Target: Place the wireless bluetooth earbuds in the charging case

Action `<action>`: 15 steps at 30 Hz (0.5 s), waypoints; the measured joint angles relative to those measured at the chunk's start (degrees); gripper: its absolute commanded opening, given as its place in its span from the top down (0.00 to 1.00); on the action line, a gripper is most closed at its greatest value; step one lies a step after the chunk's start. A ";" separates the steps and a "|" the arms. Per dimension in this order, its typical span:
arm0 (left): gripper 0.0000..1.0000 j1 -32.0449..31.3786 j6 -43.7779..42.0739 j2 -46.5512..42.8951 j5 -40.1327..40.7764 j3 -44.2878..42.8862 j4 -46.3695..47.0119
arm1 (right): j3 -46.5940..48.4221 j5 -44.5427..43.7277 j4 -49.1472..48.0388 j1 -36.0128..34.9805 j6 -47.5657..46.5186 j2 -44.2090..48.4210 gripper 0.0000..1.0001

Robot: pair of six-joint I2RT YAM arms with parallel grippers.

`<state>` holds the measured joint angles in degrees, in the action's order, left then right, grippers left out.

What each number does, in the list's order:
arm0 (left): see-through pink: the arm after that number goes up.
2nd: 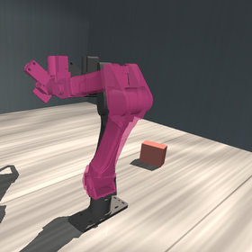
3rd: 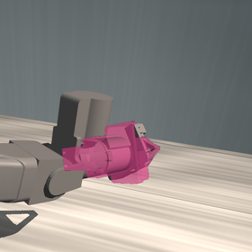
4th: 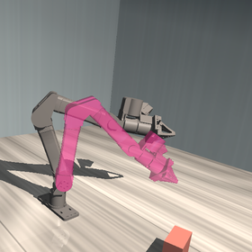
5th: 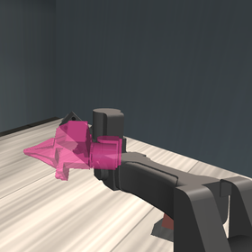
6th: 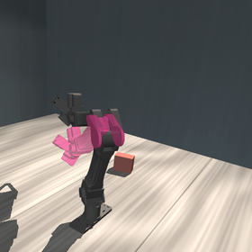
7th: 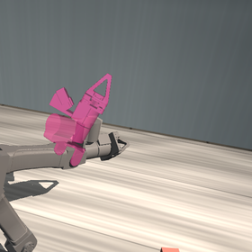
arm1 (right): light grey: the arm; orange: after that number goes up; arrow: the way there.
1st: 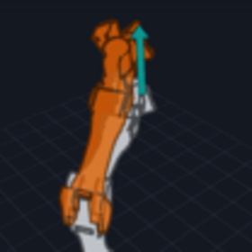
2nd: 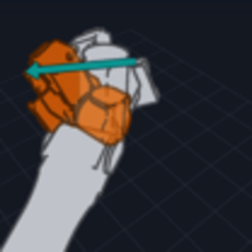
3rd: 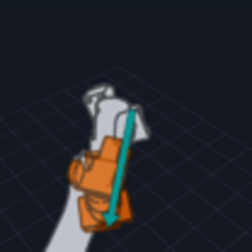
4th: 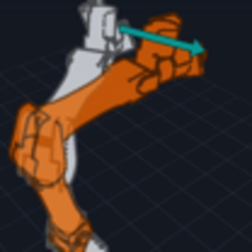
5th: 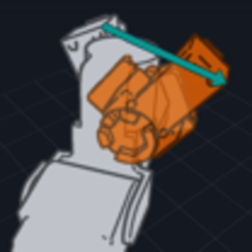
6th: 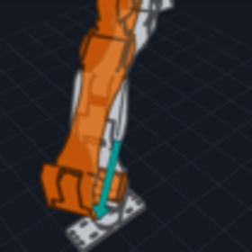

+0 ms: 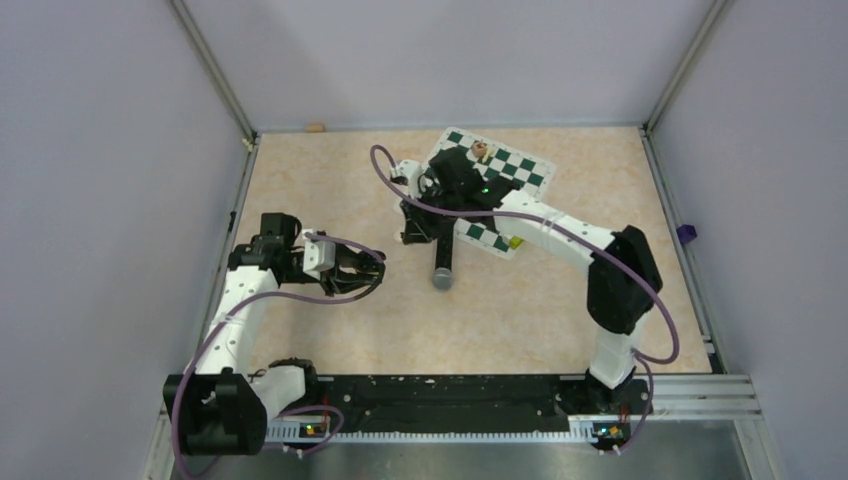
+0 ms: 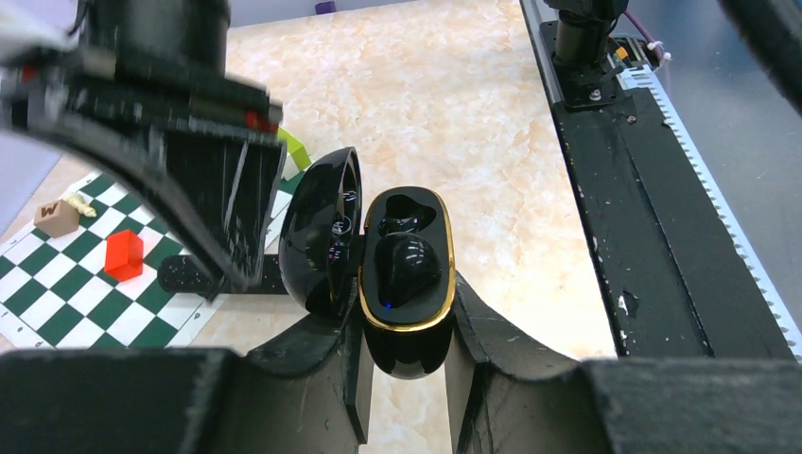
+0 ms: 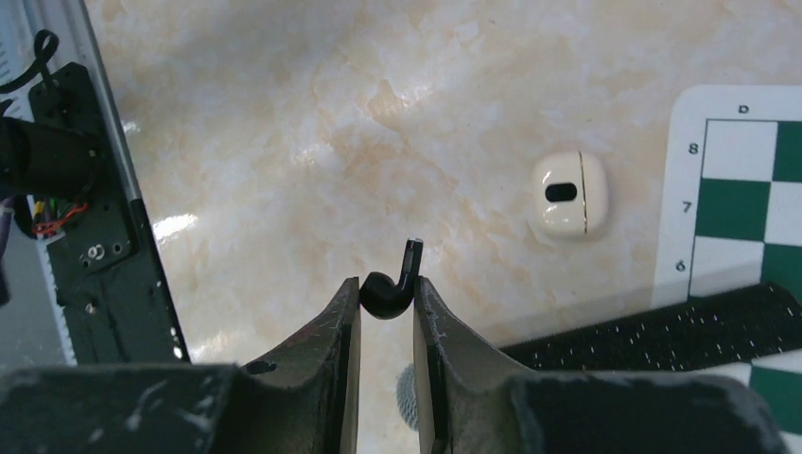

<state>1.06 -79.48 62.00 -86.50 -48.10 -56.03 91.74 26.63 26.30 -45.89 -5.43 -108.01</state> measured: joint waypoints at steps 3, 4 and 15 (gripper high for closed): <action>1.00 0.00 -0.04 0.00 -0.07 0.00 -0.02 | -3.91 2.25 0.33 2.23 -1.33 5.16 0.94; 1.00 0.00 -0.07 0.00 -0.07 0.00 -0.02 | -5.40 3.32 0.44 3.06 -1.81 6.80 0.94; 1.00 0.00 -0.83 0.00 -0.28 0.26 -0.07 | -21.05 11.34 3.74 11.82 -9.64 18.23 0.94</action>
<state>1.06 -80.31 62.00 -86.78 -47.83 -56.10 70.70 37.98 30.04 -34.06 -15.07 -89.78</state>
